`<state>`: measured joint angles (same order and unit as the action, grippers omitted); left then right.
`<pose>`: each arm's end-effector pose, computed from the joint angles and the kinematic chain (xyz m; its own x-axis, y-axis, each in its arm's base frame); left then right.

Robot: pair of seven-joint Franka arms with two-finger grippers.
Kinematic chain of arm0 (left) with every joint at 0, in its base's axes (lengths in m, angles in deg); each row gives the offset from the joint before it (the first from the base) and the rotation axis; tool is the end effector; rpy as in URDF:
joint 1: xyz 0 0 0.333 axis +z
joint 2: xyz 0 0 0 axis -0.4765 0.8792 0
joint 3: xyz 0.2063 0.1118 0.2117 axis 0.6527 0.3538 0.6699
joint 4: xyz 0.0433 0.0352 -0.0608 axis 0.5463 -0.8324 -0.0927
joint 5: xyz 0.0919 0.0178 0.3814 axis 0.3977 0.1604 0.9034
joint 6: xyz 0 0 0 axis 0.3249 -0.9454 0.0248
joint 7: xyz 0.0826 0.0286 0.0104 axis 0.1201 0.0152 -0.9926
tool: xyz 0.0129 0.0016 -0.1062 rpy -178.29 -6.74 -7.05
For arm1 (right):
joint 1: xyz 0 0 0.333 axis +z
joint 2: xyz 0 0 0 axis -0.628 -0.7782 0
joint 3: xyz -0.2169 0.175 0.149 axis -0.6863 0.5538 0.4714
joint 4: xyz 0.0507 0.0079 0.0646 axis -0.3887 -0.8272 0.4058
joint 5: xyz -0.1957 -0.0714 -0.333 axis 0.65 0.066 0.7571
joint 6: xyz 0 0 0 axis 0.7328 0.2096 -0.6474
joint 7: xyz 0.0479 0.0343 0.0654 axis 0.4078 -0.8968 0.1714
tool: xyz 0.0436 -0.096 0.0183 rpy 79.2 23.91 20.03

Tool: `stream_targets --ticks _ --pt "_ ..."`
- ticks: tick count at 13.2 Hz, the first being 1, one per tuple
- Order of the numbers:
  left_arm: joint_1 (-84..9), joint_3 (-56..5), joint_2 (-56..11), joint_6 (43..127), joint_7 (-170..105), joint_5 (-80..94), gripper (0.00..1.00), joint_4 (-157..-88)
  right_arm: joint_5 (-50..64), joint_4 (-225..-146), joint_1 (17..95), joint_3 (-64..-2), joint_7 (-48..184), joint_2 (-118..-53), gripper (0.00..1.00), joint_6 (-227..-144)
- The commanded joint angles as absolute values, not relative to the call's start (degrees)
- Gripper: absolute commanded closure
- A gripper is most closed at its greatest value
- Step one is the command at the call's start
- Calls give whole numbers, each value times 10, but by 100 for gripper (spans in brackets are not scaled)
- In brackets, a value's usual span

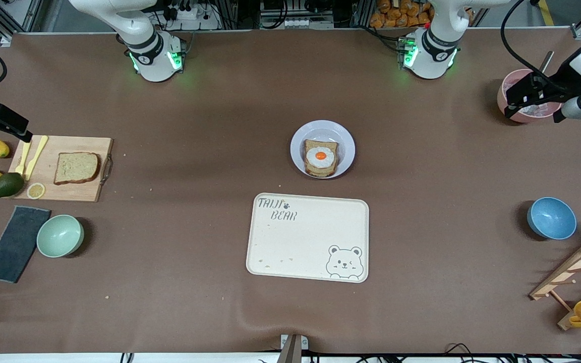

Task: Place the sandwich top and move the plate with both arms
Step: 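Move the right gripper down toward the bread slice on the cutting board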

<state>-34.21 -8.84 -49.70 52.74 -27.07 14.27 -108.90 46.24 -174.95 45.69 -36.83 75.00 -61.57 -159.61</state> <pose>0.5309 -0.0726 0.6657 0.9935 -0.1130 0.0102 -0.1132 -0.9932 0.0260 0.5513 -0.0302 0.6431 0.9966 -0.0778 0.0284 -0.0789 -0.9961 0.0395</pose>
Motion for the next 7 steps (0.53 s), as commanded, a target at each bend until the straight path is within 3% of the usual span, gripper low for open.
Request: stream_targets --ticks 1,7 --pt "-339 -90 -498 518 -269 140 0 -1081 454 -1734 458 -373 756 -623 0 -1589" --pt "-343 -90 -497 517 -276 136 0 -1082 452 -1750 435 -375 751 -630 0 -1591"
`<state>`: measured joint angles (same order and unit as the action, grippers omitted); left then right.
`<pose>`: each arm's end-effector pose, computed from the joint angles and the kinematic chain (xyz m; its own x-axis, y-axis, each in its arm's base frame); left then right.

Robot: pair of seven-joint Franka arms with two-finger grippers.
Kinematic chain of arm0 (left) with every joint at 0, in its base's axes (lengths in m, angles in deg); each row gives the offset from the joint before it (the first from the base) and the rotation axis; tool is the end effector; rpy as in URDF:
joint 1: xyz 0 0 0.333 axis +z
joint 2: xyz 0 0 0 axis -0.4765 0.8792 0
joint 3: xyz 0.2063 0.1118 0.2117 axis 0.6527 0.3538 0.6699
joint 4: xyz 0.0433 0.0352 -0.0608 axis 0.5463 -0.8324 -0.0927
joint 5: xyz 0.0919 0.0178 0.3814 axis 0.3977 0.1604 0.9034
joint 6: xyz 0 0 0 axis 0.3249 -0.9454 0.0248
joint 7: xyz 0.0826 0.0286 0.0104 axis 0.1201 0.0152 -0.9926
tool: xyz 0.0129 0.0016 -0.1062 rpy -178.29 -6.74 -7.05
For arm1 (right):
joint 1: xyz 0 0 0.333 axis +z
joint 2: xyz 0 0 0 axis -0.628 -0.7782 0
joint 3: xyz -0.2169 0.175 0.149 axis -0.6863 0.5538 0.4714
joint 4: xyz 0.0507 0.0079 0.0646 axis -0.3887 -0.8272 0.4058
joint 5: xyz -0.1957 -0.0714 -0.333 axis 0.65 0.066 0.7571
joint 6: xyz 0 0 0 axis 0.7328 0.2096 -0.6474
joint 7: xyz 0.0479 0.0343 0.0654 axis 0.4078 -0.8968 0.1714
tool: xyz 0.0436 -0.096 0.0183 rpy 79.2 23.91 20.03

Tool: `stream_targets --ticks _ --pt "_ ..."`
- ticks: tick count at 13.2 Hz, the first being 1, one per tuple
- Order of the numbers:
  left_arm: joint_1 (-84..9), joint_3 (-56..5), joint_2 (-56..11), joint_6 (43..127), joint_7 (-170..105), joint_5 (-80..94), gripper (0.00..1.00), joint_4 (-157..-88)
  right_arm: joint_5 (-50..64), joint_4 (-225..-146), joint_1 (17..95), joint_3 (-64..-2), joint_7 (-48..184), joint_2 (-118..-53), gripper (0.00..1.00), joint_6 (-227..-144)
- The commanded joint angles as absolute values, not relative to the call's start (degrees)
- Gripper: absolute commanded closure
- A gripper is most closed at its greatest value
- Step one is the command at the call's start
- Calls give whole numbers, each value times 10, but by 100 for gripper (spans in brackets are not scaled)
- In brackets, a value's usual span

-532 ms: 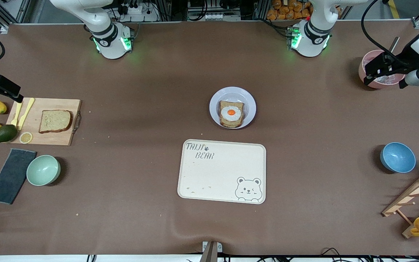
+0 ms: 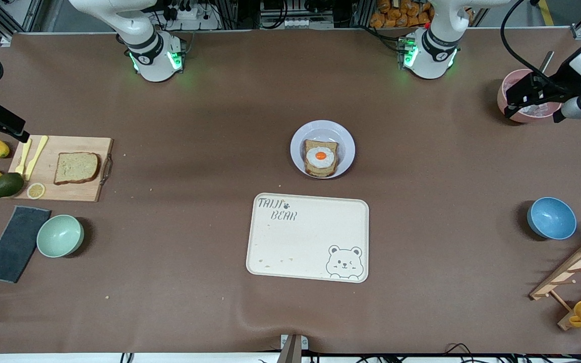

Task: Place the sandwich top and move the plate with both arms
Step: 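Move the right gripper down toward the bread slice on the cutting board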

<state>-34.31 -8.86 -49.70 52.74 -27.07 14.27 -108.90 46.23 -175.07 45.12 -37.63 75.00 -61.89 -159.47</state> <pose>0.5308 -0.0738 0.6657 0.9933 -0.1151 0.0102 -0.1153 -0.9930 0.0260 0.5518 -0.0432 0.6388 0.9946 -0.1017 0.0184 -0.1024 -0.9939 0.0406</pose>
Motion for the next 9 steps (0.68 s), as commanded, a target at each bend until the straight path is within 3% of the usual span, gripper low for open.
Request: stream_targets --ticks 1,5,9 --pt "-342 -90 -496 517 -276 136 0 -1083 452 -1763 424 -375 751 -637 0 -1594" --pt "-344 -90 -497 516 -276 136 0 -1081 397 -1835 358 -376 661 -647 0 -1654" --pt "-343 -90 -497 516 -276 133 0 -1082 389 -1867 321 -375 629 -666 0 -1660"
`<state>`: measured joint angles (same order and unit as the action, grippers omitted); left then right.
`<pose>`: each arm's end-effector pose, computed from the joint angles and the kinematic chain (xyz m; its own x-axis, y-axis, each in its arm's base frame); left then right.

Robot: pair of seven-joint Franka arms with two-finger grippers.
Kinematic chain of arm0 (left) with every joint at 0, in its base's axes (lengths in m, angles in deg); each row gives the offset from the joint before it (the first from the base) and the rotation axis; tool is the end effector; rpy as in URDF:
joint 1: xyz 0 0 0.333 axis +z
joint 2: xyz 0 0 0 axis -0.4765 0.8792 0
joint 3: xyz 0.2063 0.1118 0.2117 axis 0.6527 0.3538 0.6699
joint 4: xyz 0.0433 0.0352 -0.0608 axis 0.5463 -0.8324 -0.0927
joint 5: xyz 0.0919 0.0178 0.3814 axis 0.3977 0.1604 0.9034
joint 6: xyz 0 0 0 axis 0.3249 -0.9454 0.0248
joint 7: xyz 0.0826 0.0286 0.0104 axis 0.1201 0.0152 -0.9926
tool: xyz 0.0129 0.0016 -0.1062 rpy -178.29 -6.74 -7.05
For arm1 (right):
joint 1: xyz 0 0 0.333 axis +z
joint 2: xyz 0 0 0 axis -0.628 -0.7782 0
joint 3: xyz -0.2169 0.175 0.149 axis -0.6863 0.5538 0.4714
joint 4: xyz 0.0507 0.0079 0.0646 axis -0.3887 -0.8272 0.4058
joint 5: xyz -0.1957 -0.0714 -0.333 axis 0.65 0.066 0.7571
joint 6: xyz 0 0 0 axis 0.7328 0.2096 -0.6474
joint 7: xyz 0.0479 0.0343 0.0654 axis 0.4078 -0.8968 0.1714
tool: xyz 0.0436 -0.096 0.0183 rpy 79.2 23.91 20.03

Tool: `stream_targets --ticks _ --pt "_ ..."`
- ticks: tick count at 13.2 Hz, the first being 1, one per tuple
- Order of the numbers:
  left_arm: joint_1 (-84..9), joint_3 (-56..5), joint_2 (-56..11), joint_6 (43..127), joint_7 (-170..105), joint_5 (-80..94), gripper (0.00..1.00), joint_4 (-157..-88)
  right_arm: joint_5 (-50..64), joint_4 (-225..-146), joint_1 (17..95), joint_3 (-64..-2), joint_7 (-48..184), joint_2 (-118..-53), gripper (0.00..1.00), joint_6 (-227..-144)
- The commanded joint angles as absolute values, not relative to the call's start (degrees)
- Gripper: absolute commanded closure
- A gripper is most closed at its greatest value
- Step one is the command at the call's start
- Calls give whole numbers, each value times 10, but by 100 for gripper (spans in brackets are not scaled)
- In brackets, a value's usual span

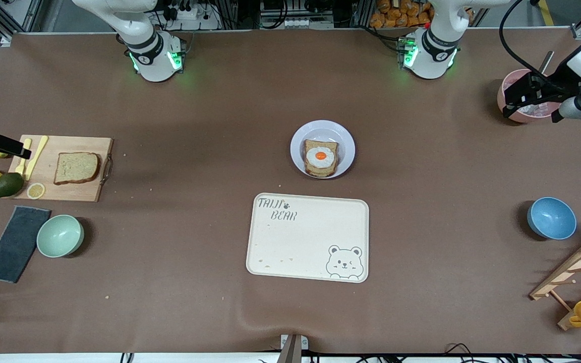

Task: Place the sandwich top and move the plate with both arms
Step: 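Move the right gripper down toward the bread slice on the cutting board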

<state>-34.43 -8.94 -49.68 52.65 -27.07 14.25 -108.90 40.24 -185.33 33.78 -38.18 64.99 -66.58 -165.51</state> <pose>0.5305 -0.0756 0.6653 0.9929 -0.1186 0.0083 -0.1188 -0.9926 0.0262 0.5537 -0.1480 0.5177 0.9820 -0.1386 -0.1286 -0.1479 -0.9868 -0.0655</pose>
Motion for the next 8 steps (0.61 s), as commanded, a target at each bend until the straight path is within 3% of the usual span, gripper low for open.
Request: stream_targets --ticks 1,8 --pt "-344 -90 -497 516 -276 134 0 -1082 369 -1877 303 -375 607 -675 0 -1665" --pt "-344 -90 -496 517 -275 138 0 -1081 317 -1938 217 -375 443 -739 3 -1739"
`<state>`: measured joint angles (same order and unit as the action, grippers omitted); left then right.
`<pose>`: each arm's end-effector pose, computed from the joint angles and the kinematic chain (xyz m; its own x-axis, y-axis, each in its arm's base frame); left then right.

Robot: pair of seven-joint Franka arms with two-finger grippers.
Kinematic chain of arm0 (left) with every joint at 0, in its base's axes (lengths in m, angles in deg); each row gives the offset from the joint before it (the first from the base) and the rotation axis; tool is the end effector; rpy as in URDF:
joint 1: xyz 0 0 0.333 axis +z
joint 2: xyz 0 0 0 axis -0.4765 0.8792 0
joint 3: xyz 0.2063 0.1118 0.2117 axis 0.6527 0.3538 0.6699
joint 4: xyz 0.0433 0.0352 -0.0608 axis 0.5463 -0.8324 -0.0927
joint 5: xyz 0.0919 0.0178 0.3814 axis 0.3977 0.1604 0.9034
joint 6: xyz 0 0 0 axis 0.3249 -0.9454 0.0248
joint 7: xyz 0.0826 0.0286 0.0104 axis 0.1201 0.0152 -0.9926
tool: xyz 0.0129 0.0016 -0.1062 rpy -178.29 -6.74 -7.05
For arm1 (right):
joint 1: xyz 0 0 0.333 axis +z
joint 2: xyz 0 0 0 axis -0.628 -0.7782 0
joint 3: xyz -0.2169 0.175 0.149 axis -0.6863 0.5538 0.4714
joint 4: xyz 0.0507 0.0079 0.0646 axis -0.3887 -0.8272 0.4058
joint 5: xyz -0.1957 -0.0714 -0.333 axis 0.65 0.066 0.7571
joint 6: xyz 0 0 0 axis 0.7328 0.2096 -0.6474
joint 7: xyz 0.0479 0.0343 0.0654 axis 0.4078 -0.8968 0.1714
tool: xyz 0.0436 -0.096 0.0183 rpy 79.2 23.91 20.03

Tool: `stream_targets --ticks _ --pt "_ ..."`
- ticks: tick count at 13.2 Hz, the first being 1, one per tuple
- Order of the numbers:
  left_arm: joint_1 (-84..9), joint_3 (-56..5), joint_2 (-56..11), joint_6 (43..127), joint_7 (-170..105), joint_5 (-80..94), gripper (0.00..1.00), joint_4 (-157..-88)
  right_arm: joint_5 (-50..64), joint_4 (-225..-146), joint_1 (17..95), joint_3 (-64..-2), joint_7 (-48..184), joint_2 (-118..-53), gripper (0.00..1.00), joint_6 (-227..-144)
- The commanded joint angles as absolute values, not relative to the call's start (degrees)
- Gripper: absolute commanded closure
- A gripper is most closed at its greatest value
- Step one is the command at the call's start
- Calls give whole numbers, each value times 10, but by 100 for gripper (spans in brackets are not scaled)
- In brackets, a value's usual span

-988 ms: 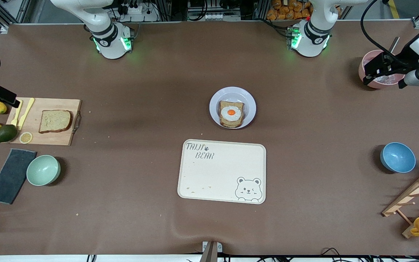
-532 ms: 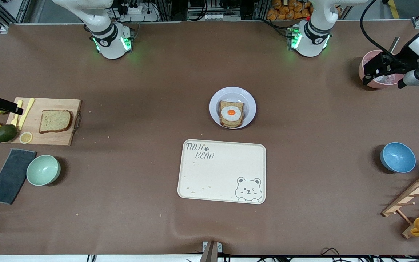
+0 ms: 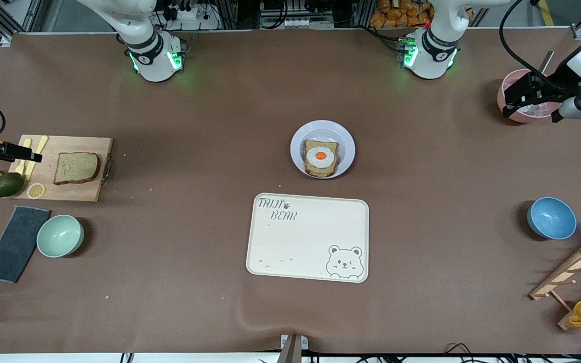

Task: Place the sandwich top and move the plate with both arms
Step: 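Move the right gripper down toward the bread slice on the cutting board, then grasp the bread slice edge with the right gripper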

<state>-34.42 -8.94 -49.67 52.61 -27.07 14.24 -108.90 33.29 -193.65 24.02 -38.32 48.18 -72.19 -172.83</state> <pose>0.5304 -0.0756 0.6652 0.9929 -0.1185 0.0074 -0.1186 -0.9926 0.0264 0.5273 -0.2329 0.4054 0.9836 -0.0566 -0.1711 -0.0947 -0.9700 -0.2240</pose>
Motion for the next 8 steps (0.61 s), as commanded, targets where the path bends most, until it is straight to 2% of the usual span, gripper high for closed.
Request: stream_targets --ticks 1,3,5,8 --pt "-343 -90 -496 517 -275 137 0 -1081 316 -1938 208 -375 439 -754 4 -1740" --pt "-343 -90 -496 517 -275 135 0 -1081 301 -1939 189 -375 415 -793 5 -1747" --pt "-343 -90 -496 517 -272 136 0 -1081 280 -1948 166 -375 329 -830 6 -1787" --pt "-341 -90 -496 517 -270 138 0 -1081 252 -1954 149 -375 290 -872 12 -1814"
